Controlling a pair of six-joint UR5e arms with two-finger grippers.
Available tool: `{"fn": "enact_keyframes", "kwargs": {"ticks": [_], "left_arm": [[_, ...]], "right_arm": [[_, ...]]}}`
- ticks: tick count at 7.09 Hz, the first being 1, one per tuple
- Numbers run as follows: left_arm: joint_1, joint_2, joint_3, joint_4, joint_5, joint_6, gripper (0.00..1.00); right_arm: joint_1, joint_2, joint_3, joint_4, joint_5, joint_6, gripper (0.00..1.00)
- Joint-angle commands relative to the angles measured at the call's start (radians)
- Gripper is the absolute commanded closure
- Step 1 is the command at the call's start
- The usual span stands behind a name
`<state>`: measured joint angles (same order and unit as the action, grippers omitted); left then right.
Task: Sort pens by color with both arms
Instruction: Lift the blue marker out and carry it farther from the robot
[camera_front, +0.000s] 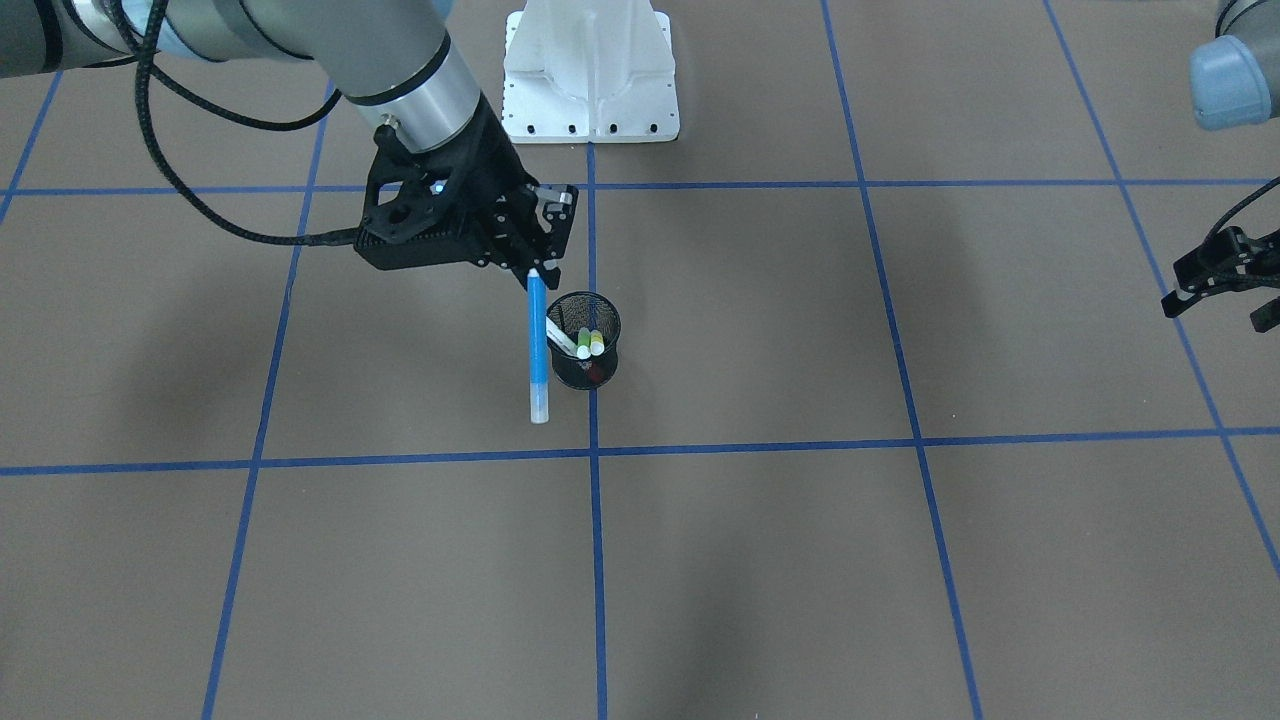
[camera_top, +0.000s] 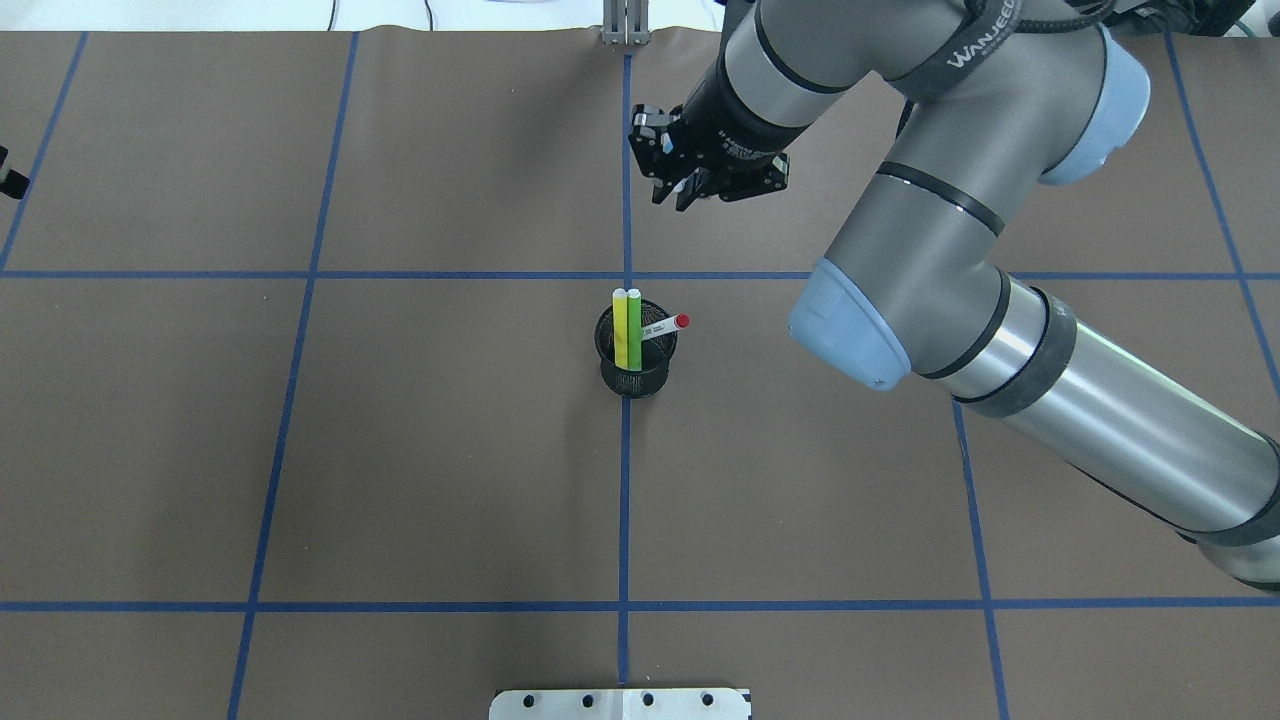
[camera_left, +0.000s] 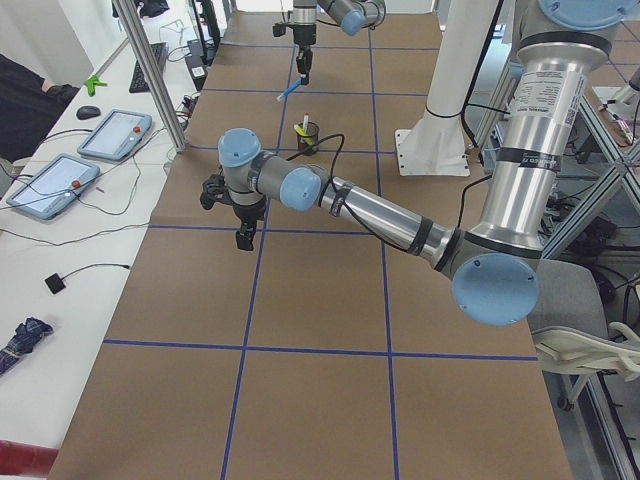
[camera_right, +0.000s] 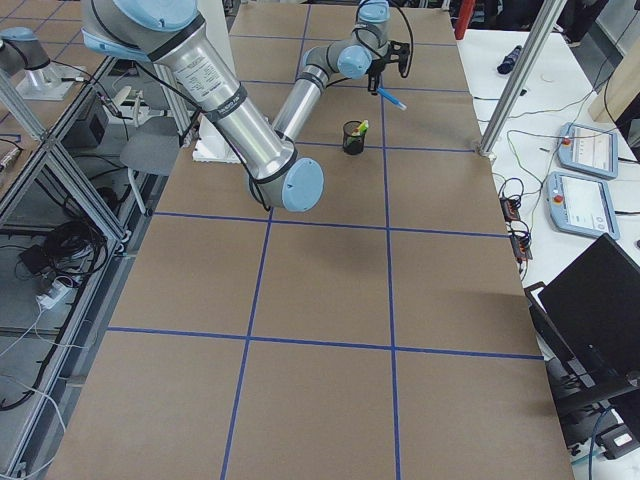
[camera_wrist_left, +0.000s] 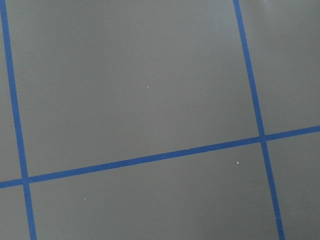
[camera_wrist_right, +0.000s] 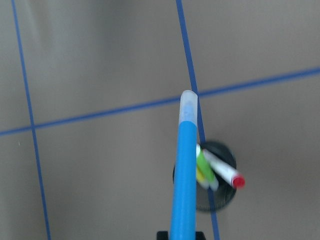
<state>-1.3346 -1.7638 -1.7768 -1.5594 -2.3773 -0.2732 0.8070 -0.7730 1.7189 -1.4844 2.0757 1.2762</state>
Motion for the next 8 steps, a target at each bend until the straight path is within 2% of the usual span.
{"fn": "enact_keyframes", "kwargs": {"ticks": [1,2,3,4,5,8], "left_arm": [[0.000,-0.002,0.008,0.001,0.000,0.000,0.00],[0.000,-0.002,0.013,-0.001,0.000,0.000,0.00],[0.000,-0.008,0.020,-0.001,0.000,0.000,0.00],[0.000,-0.009,0.020,-0.001,0.001,0.000,0.00],[0.000,-0.009,0.022,-0.001,0.001,0.000,0.00],[0.000,-0.014,0.028,-0.001,0.001,0.000,0.00]], "right_arm": [[0.046,0.004,-0.205,0.195,-0.144,-0.087,1.00],[0.041,0.029,-0.331,0.298,-0.240,-0.092,1.00],[0.040,0.078,-0.483,0.414,-0.268,-0.119,1.00],[0.025,0.084,-0.546,0.450,-0.301,-0.162,1.00],[-0.007,0.084,-0.582,0.452,-0.366,-0.193,1.00],[-0.072,0.089,-0.648,0.455,-0.445,-0.259,1.00]]}}
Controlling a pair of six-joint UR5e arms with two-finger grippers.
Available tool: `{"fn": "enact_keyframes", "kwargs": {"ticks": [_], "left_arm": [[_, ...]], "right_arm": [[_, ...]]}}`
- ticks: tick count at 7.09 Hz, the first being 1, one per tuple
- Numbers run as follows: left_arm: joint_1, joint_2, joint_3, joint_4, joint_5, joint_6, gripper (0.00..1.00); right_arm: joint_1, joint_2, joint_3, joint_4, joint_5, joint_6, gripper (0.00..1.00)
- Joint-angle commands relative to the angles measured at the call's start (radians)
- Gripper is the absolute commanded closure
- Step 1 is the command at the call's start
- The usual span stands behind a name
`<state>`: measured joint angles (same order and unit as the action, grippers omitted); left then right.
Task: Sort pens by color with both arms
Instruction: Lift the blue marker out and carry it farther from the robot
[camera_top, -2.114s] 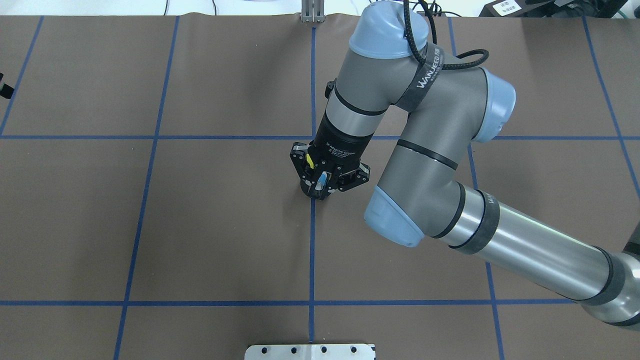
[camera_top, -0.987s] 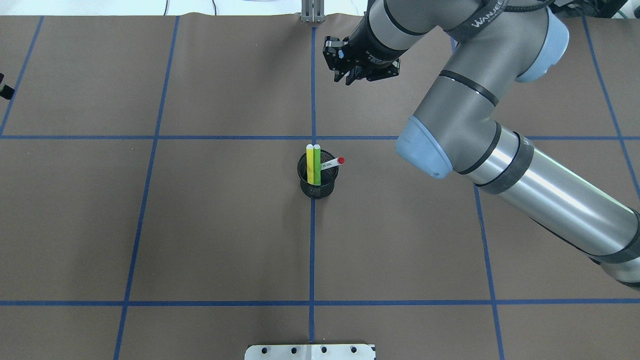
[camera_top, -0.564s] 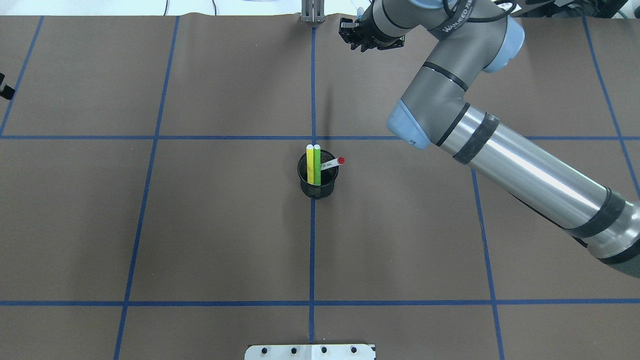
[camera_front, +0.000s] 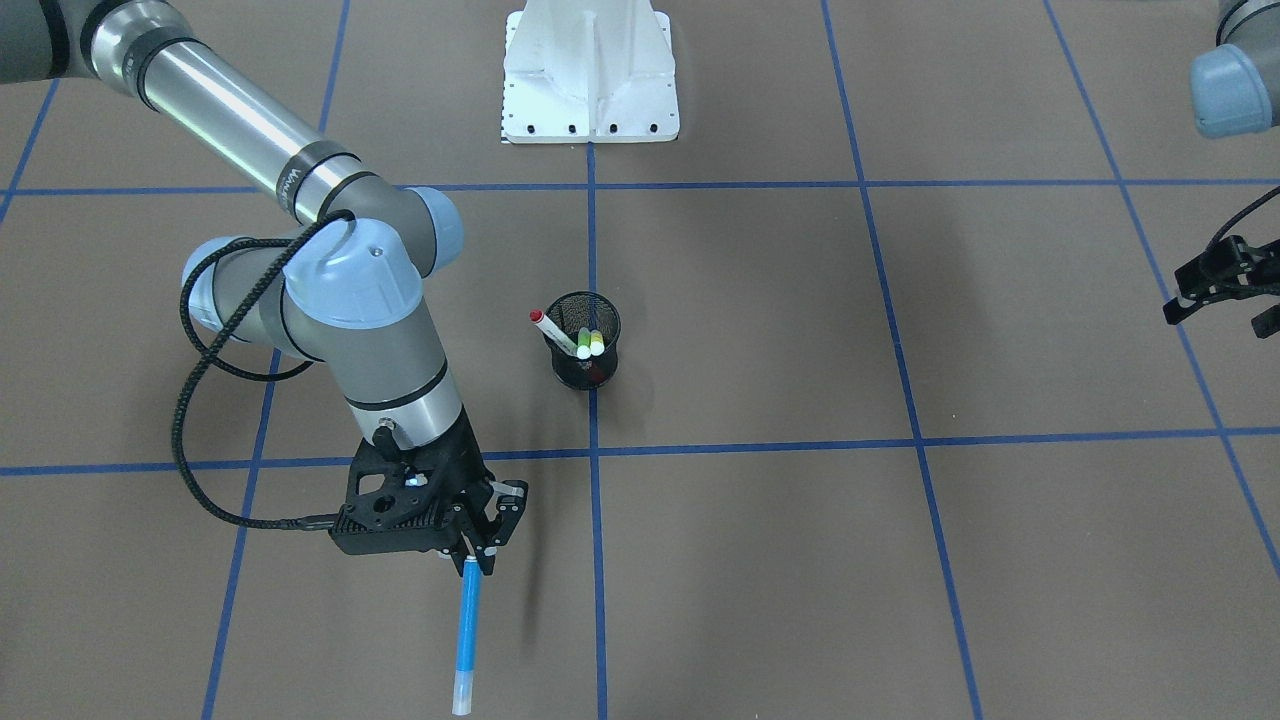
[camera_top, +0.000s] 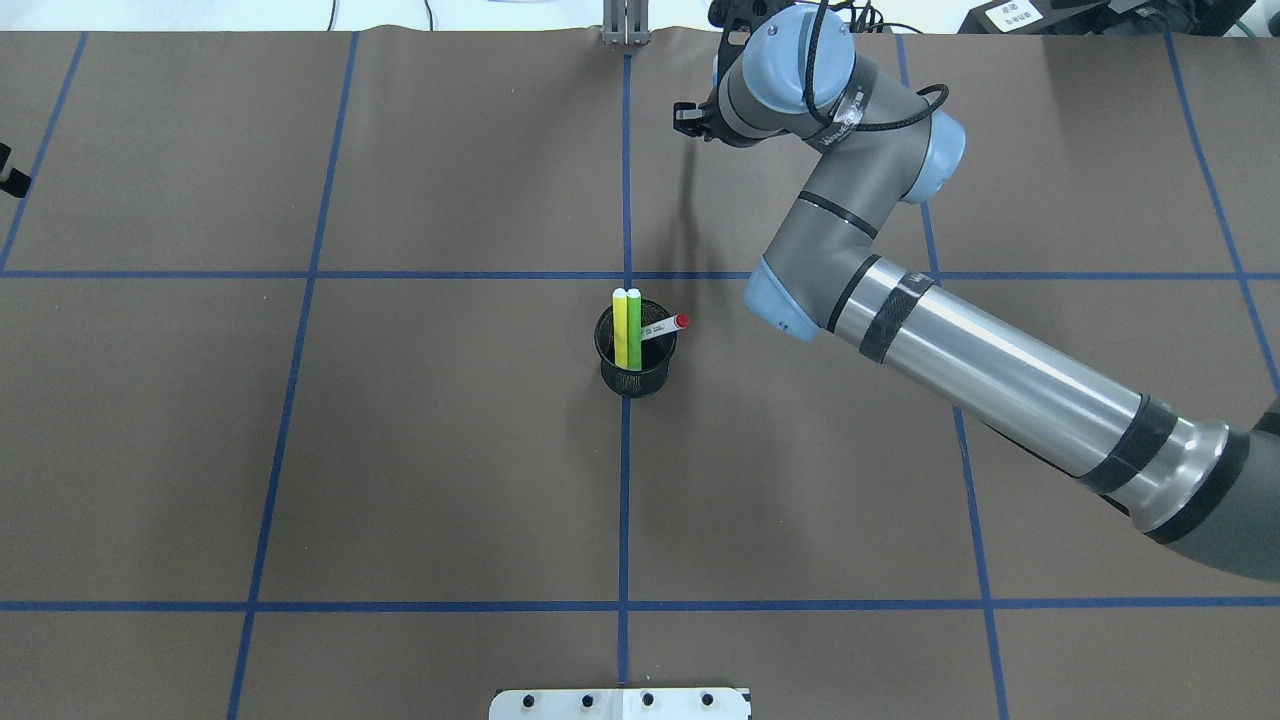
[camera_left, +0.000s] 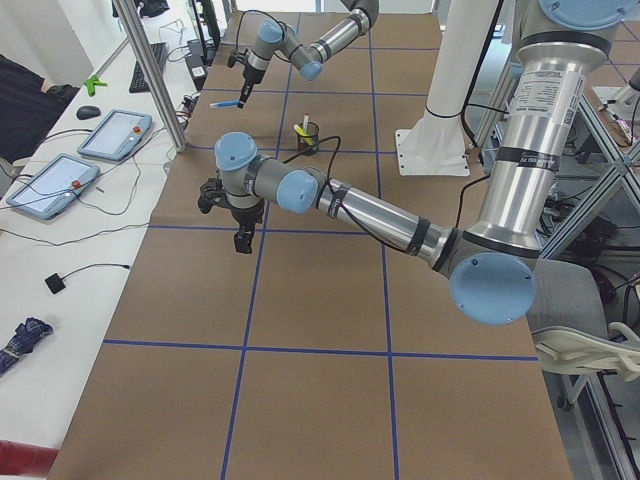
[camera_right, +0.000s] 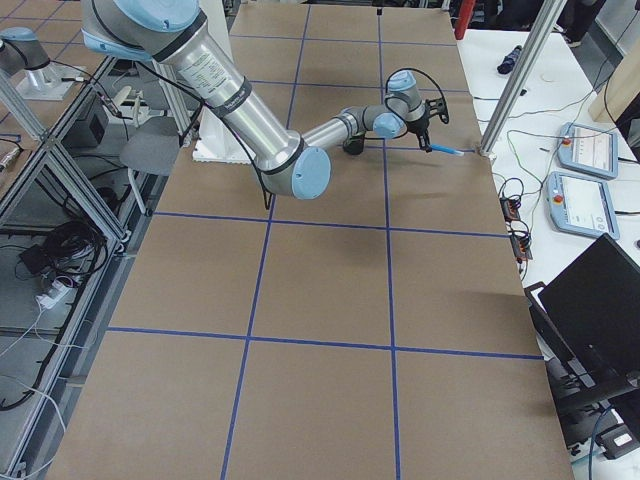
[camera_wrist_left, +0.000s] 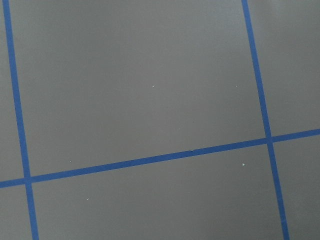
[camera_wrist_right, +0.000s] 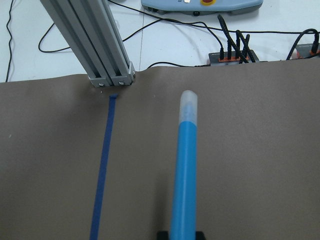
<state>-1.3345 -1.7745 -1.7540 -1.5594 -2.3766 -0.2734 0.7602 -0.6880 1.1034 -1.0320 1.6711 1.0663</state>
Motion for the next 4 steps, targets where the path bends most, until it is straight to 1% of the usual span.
{"fn": "enact_keyframes", "kwargs": {"ticks": [1,2,4], "left_arm": [[0.000,-0.009,0.014,-0.001,0.000,0.000,0.00],[0.000,-0.011,0.014,-0.002,0.000,0.000,0.00],[0.000,-0.026,0.024,-0.001,0.000,-0.003,0.00]], "right_arm": [[-0.027,0.004,-0.059,0.027,-0.044,-0.055,1.00],[-0.035,0.005,-0.113,0.093,-0.063,-0.055,1.00],[-0.041,0.007,-0.134,0.112,-0.074,-0.103,1.00]]}}
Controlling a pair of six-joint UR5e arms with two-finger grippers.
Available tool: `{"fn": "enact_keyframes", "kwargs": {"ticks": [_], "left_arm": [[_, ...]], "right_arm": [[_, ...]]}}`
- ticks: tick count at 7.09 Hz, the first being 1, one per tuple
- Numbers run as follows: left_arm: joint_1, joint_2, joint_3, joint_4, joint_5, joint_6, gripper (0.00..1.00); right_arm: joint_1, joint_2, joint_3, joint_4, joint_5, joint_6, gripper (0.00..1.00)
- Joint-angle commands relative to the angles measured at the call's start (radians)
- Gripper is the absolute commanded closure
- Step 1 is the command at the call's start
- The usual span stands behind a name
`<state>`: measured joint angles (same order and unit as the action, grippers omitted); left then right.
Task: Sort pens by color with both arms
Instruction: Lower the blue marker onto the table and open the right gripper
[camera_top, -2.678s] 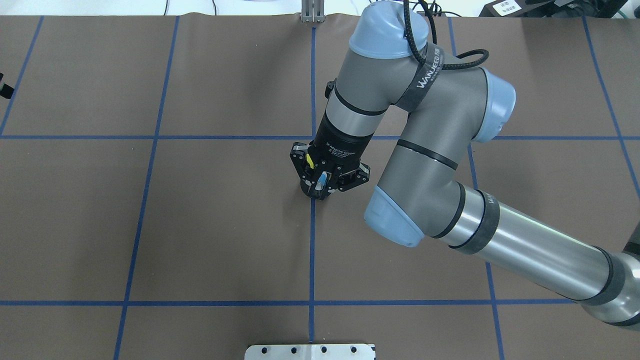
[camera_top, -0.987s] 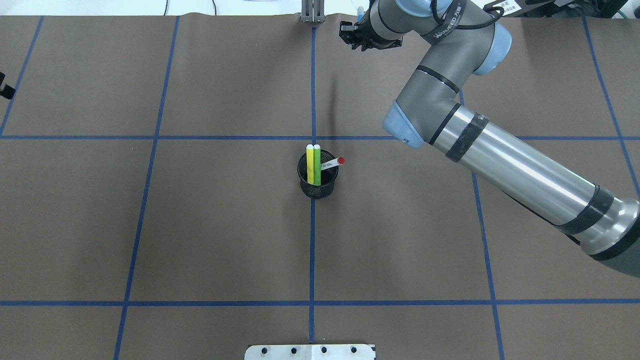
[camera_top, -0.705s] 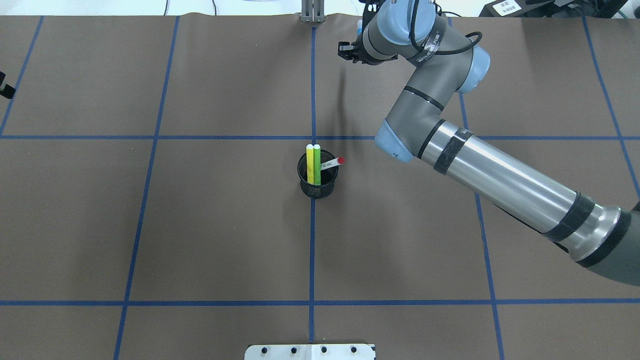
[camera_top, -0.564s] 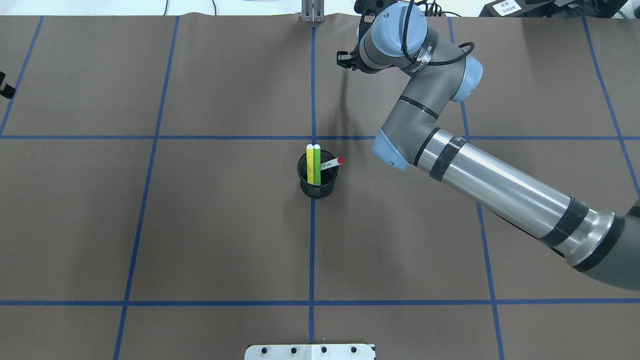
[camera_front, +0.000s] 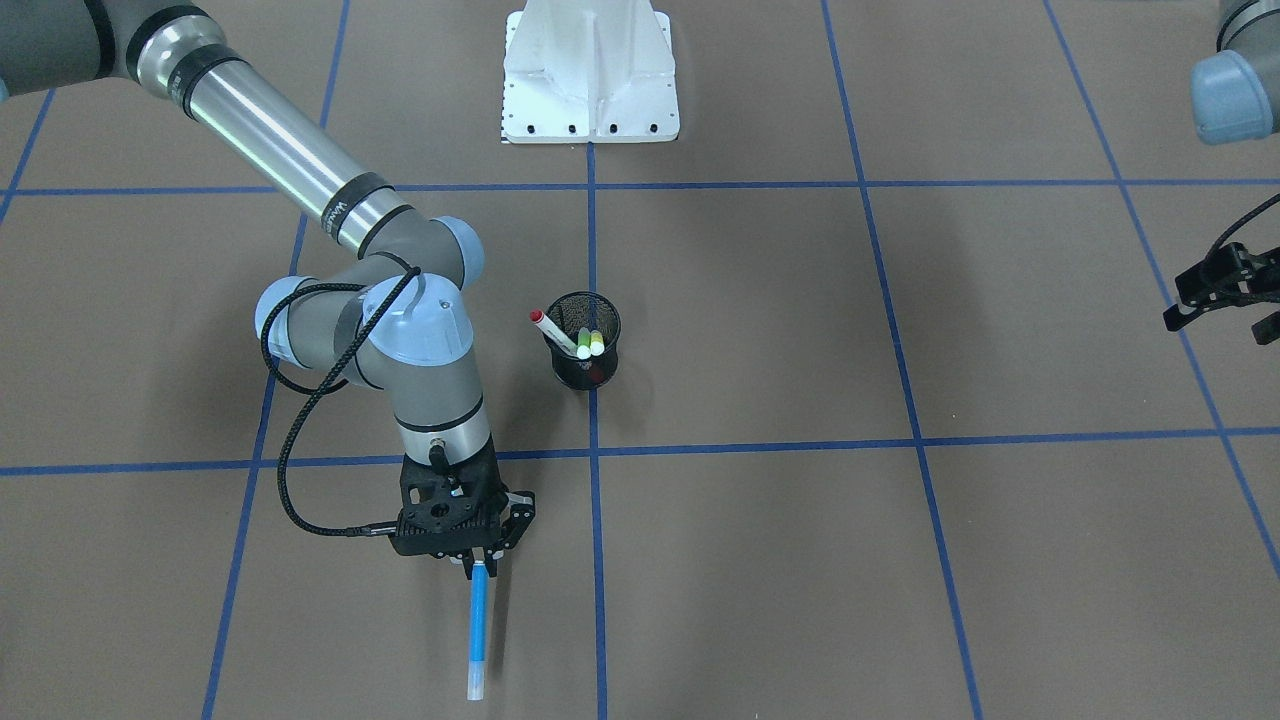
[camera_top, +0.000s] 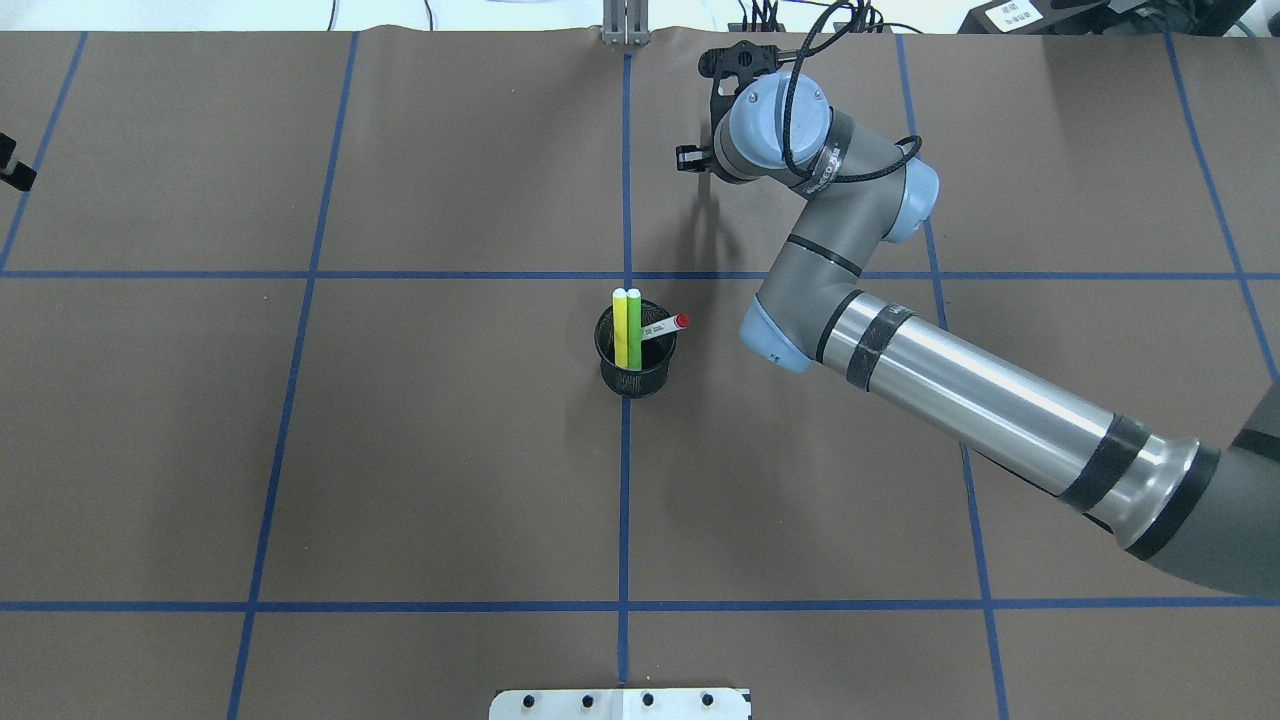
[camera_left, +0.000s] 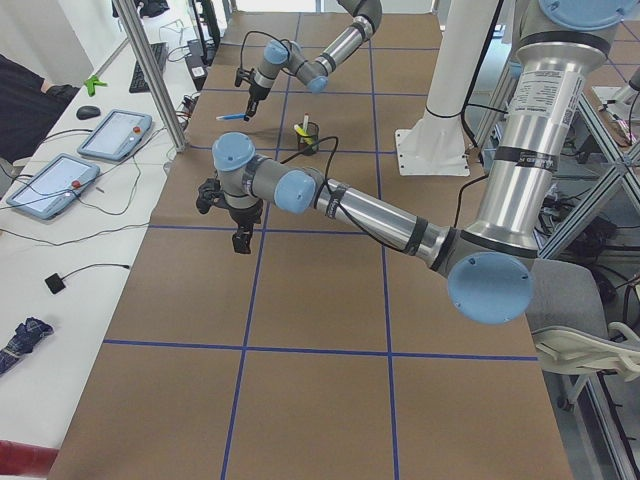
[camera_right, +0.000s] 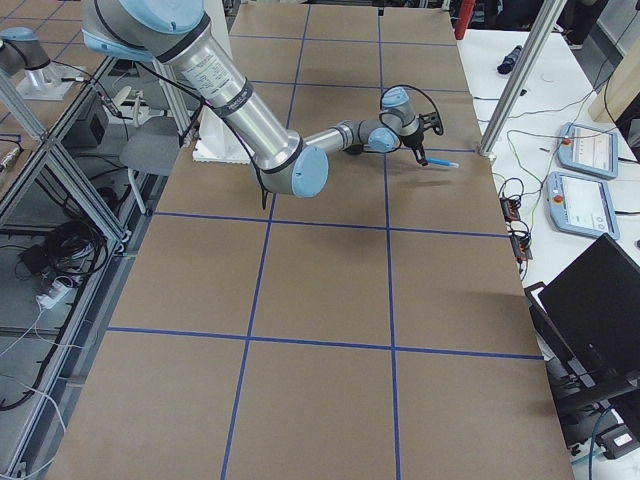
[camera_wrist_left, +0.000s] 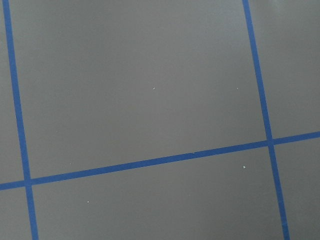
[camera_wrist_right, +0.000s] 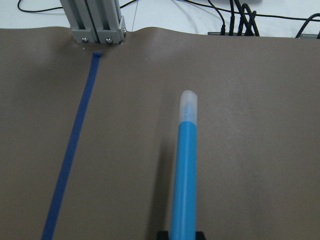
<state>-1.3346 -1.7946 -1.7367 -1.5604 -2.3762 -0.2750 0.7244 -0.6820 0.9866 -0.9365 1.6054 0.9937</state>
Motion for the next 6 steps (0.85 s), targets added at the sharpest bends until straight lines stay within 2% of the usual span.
{"fn": "enact_keyframes", "kwargs": {"ticks": [1,2,3,5,6], "left_arm": [[0.000,-0.015,0.014,-0.001,0.000,0.000,0.00],[0.000,-0.026,0.026,-0.001,0.000,0.000,0.00],[0.000,-0.041,0.040,-0.001,0.000,0.000,0.00],[0.000,-0.081,0.066,0.002,0.002,-0.004,0.00],[0.005,-0.130,0.084,0.017,0.002,-0.031,0.00]], "right_arm": [[-0.013,0.001,-0.025,0.016,-0.037,-0.035,1.00],[-0.020,0.001,-0.028,0.016,-0.057,-0.035,0.69],[-0.020,0.001,-0.028,0.016,-0.059,-0.035,0.02],[-0.014,0.027,-0.022,0.018,-0.036,-0.029,0.00],[0.016,0.050,-0.020,0.009,0.041,-0.017,0.00]]}}
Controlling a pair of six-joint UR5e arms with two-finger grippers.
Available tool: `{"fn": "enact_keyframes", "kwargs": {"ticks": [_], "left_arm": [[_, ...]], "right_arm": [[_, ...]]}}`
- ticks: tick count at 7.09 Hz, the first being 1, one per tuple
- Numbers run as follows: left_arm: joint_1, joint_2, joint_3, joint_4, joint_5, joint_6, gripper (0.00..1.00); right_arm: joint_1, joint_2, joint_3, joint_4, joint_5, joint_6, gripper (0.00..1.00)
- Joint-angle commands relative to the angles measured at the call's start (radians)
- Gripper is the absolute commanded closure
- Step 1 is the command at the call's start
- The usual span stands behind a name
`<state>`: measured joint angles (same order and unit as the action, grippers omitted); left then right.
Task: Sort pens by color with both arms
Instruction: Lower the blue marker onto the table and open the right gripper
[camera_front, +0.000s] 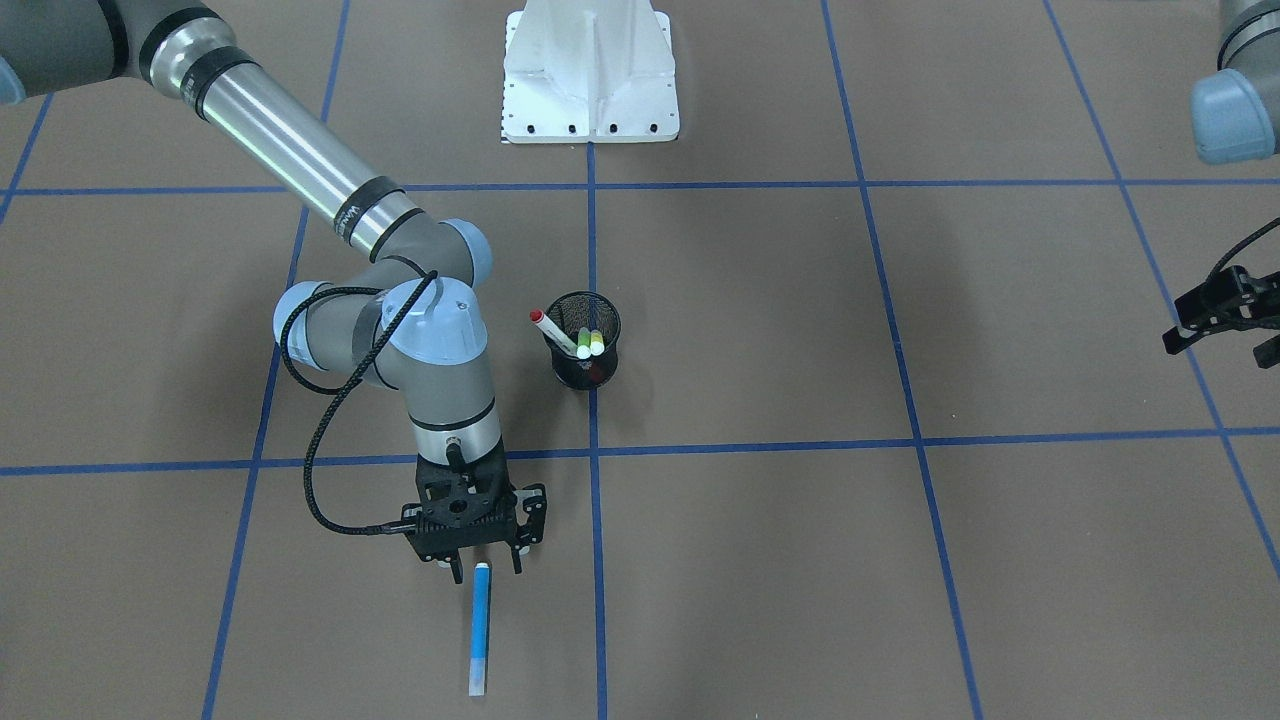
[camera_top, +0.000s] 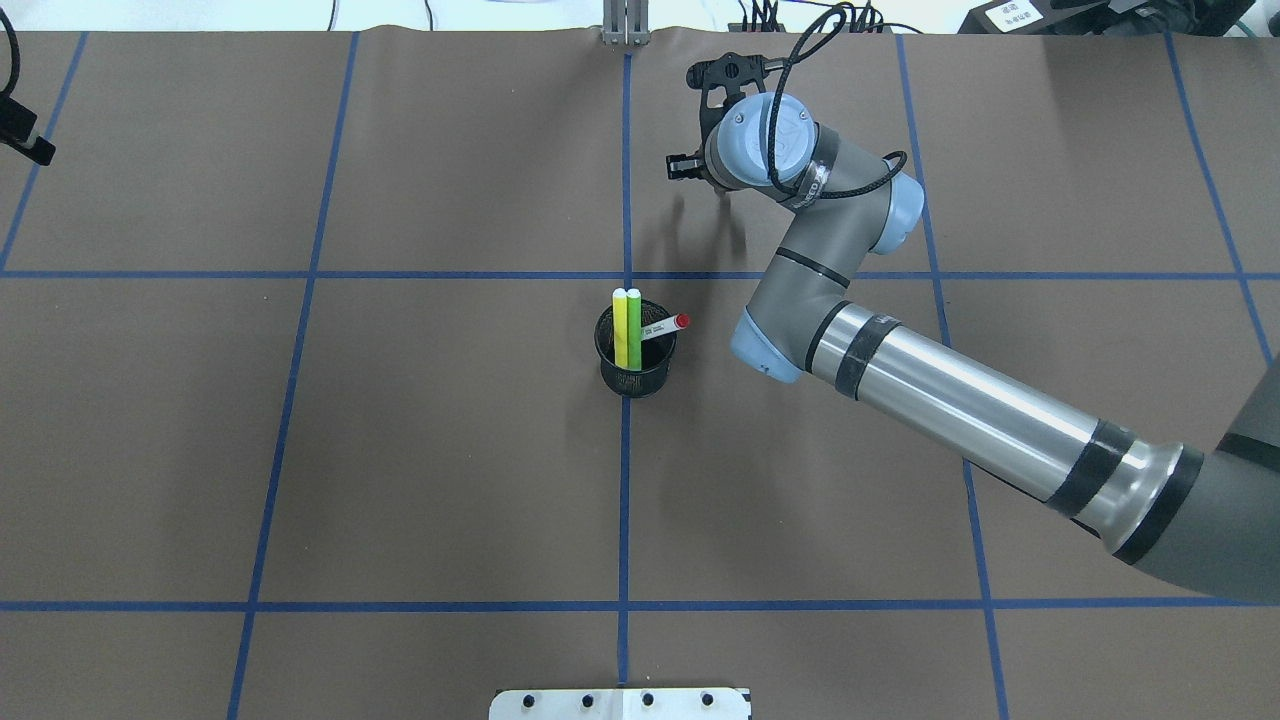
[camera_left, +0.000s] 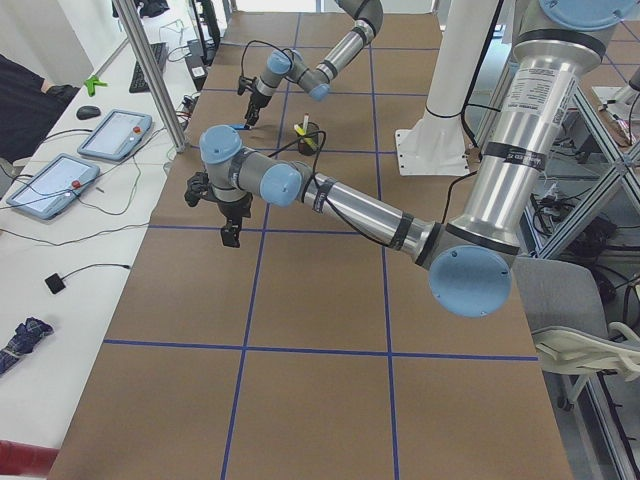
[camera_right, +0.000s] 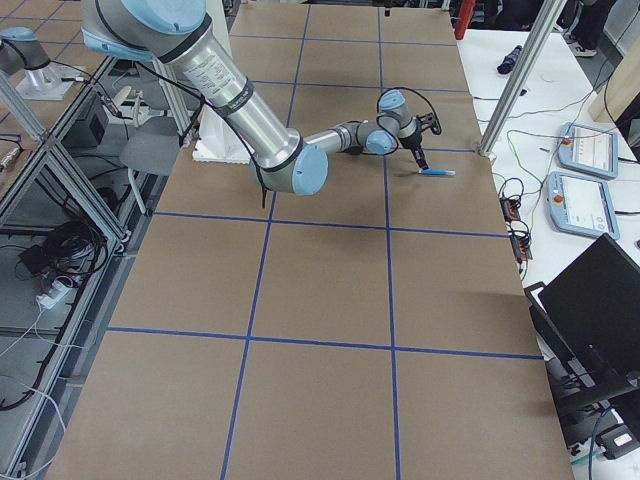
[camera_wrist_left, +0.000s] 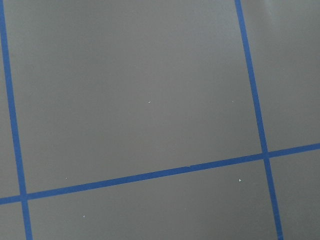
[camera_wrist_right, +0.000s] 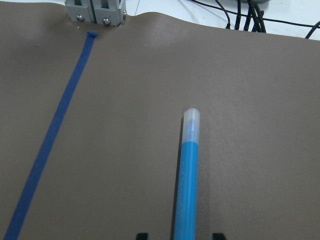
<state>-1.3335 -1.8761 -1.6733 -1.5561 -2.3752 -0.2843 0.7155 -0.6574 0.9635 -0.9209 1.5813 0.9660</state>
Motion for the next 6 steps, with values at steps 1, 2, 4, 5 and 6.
{"fn": "enact_keyframes", "kwargs": {"ticks": [1,2,4,5,6], "left_arm": [[0.019,-0.084,0.030,0.010,-0.001,-0.089,0.00],[0.043,-0.115,0.030,0.013,-0.001,-0.122,0.00],[0.133,-0.202,0.018,0.010,-0.039,-0.324,0.01],[0.196,-0.268,0.015,0.001,-0.047,-0.433,0.01],[0.251,-0.325,0.007,-0.004,-0.049,-0.522,0.01]], "right_arm": [[0.069,0.027,0.011,-0.007,0.165,0.017,0.00],[0.118,0.007,0.061,-0.051,0.263,0.016,0.00],[0.180,0.004,0.197,-0.316,0.379,0.003,0.00],[0.229,0.004,0.211,-0.378,0.495,0.002,0.00],[0.277,-0.002,0.212,-0.422,0.619,0.002,0.00]]}}
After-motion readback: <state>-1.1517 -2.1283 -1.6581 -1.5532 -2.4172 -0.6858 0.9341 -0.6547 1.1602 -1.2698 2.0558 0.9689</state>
